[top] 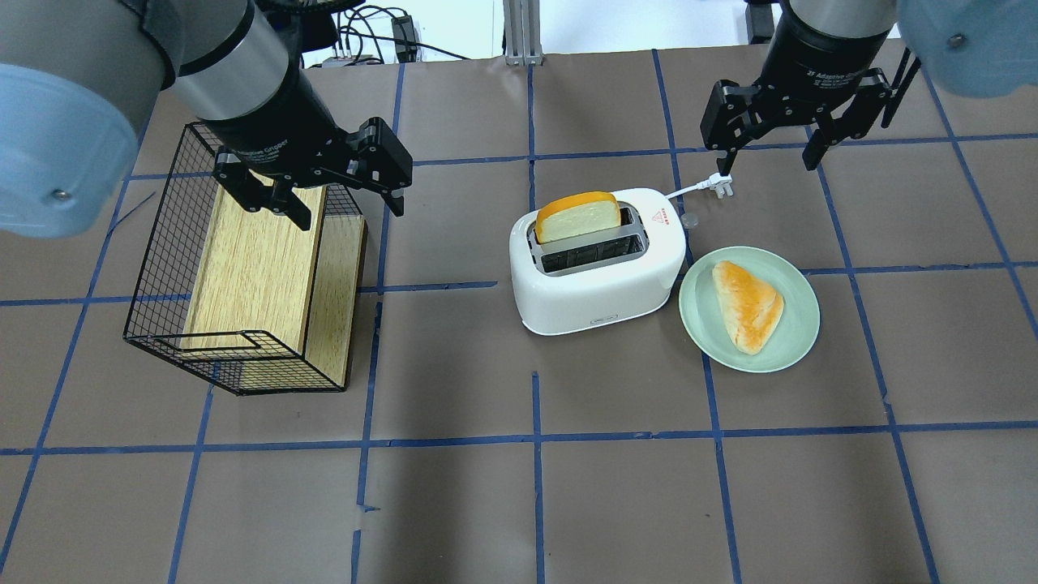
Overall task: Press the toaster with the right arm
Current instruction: 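Close the right gripper and raise it above the toaster, then move the closed right gripper down over the toaster's lever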
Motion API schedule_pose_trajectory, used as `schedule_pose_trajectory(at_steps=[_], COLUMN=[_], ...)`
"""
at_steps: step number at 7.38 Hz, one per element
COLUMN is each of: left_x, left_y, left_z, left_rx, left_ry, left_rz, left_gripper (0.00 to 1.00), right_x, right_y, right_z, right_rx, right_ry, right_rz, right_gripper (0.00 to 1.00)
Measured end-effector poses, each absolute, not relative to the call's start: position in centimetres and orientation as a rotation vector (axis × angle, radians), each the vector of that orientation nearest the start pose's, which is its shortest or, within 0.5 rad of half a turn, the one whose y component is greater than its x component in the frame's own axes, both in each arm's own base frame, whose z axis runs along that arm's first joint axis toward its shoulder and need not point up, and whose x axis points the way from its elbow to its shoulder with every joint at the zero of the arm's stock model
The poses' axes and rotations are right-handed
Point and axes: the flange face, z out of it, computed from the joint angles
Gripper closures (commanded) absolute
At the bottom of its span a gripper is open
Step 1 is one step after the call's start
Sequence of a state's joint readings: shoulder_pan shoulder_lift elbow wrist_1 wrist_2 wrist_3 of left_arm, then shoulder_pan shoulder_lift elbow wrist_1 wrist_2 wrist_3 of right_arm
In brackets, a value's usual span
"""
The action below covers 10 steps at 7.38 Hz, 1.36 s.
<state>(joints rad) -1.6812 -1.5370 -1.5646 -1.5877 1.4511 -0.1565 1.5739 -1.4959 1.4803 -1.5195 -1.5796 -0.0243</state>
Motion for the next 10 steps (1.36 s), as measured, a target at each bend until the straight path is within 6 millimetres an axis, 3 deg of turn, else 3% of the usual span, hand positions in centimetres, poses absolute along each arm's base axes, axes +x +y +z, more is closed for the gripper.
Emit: schedule_pose_trajectory(at_steps=[1, 2, 4, 7, 10], left_x=[-19.7, -19.7, -19.7, -19.7, -19.7], left_y=[-46.1, -46.1, -46.1, -46.1, -46.1], left_z=[50.6, 50.6, 50.6, 50.7, 50.6], left_rx=[-0.073, -0.073, -0.073, -0.073, -0.073], left_ry=[3.262, 3.262, 3.262, 3.263, 3.262], left_rz=[-0.011, -0.011, -0.011, -0.013, -0.012], left_gripper=[0.00, 0.00, 0.00, 0.00, 0.00], right_x=[13.3, 13.3, 13.4, 13.2, 13.4], right_y=[-52.0, -52.2, -52.8, -53.4, -54.9], right_z=[48.8, 48.8, 49.0, 48.7, 46.7], right_rx=[-0.049, -0.055, -0.196, -0.844, -1.325], right_ry=[3.149, 3.150, 3.146, 3.046, 2.838], right_rz=[0.058, 0.049, -0.017, -0.047, -0.032], right_gripper=[0.80, 0.91, 0.94, 0.95, 0.95])
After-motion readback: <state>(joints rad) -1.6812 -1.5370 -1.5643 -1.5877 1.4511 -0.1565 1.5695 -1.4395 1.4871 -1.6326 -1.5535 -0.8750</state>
